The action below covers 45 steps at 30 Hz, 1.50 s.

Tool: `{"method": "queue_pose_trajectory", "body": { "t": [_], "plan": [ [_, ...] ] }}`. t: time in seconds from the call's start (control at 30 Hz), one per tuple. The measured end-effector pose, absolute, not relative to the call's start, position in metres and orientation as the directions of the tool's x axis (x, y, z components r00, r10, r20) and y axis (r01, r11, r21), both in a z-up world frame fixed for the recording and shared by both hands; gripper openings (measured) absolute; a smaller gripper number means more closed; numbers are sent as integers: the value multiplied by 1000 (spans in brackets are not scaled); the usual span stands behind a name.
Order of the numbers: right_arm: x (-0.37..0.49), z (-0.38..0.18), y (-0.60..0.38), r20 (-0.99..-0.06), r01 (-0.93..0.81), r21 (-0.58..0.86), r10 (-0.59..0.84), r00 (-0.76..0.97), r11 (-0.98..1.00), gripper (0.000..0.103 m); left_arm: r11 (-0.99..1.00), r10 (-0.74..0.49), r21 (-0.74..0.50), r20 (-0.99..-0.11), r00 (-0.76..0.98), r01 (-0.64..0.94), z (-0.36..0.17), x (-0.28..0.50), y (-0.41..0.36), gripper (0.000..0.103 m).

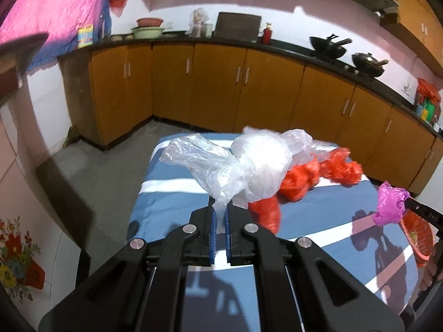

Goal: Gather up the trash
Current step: 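Carry the clear bag and pink bag over the wastebasket with both grippers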

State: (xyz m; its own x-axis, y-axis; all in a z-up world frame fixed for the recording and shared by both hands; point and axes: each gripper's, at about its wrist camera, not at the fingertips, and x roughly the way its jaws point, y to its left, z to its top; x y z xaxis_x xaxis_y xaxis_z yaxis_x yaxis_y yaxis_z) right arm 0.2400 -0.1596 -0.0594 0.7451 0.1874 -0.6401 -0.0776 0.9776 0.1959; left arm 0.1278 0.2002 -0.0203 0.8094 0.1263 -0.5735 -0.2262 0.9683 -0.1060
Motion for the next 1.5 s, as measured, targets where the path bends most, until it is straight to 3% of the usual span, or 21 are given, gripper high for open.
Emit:
{"method": "queue_pose_trajectory", "body": {
  "t": [0.77, 1.5],
  "plan": [
    [195, -22, -278, -569, 131, 182, -5, 822, 975, 14, 994, -60, -109, -525, 849, 3, 7, 151, 61, 5],
    [184, -37, -376, -585, 323, 170, -168, 793, 931, 14, 963, -258, -89, -570, 780, 254, -8, 183, -76, 5]
  ]
}}
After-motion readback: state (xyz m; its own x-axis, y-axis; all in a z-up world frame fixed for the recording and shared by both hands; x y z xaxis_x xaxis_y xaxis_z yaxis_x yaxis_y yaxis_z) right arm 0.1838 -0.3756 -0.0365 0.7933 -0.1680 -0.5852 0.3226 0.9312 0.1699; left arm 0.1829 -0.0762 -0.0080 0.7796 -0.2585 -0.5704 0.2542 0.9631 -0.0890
